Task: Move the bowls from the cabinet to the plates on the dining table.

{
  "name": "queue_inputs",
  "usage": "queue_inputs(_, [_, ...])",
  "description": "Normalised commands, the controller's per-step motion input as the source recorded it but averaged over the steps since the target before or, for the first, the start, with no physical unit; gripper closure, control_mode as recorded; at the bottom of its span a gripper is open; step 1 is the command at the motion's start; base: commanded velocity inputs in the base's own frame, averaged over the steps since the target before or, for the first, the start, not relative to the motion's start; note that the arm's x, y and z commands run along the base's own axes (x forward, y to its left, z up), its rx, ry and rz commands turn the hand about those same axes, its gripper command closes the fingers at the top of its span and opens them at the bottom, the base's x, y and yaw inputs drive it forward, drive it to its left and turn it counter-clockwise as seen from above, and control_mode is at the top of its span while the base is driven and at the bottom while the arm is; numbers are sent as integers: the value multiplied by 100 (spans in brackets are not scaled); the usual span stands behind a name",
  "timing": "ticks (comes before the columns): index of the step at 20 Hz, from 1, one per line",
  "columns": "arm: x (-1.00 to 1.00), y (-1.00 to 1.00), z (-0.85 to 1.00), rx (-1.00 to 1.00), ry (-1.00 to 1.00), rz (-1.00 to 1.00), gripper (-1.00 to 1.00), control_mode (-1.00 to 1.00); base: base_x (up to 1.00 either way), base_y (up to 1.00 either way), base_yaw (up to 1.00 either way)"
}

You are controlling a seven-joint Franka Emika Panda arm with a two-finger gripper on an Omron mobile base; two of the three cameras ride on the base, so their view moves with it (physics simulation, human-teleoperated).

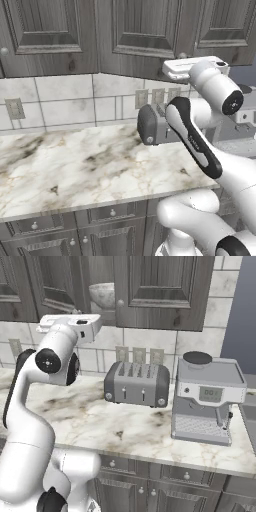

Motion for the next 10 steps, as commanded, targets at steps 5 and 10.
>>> queue_inputs(5, [-42, 13, -5, -2, 1, 0, 100, -100, 0, 0, 0])
queue_inputs(10, [-27, 9, -1, -3, 3, 0, 100, -100, 0, 0, 0])
